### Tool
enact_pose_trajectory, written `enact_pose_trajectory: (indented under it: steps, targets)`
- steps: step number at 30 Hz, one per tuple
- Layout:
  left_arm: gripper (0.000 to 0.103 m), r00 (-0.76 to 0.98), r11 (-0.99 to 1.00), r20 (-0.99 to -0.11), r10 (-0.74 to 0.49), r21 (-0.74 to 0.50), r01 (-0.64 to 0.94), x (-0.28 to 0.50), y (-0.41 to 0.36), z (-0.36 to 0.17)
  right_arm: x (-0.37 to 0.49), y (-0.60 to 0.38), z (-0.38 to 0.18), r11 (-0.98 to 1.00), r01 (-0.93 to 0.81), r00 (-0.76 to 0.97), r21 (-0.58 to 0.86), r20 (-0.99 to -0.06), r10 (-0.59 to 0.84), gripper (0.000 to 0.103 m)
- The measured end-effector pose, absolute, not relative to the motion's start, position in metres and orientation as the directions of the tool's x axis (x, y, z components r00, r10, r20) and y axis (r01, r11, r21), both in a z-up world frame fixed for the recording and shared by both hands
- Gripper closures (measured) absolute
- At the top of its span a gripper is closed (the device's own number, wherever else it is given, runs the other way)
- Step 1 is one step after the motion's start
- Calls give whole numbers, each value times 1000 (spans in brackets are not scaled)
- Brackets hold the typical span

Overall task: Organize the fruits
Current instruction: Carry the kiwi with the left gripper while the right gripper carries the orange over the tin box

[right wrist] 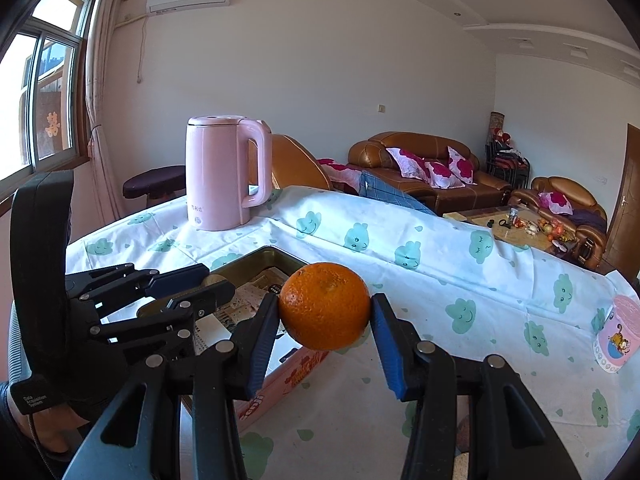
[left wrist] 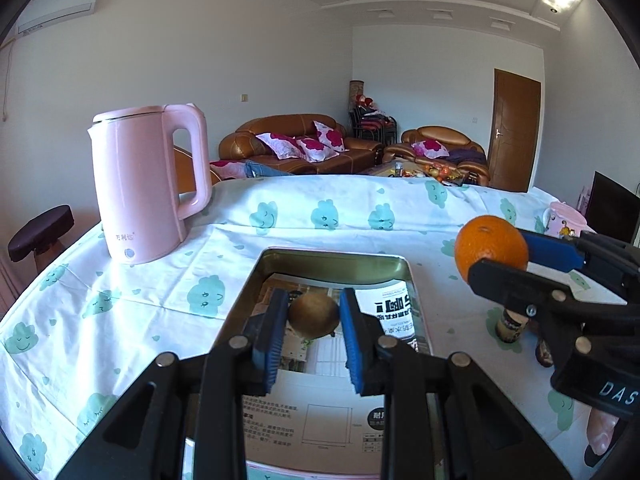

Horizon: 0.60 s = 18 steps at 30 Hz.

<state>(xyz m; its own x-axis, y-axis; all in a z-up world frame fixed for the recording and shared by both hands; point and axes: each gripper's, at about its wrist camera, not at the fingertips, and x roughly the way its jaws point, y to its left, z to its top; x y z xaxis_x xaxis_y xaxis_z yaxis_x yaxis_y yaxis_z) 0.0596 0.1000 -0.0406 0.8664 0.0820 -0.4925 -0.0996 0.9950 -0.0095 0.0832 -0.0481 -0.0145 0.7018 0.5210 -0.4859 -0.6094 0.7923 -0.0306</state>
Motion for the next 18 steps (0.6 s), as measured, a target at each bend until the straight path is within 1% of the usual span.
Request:
enact_pose_trajectory:
  steps: [7,18]
  targets:
    - [75,849,990,-521,92,-41,-133,70,123,-49,95,-22,-30,772,-635,665,-23,-525,531,54]
    - [74,821,982,-555,131,-39,-183,78,139,-60,111,15,-58,746,-665,604,-20,-602,522,54]
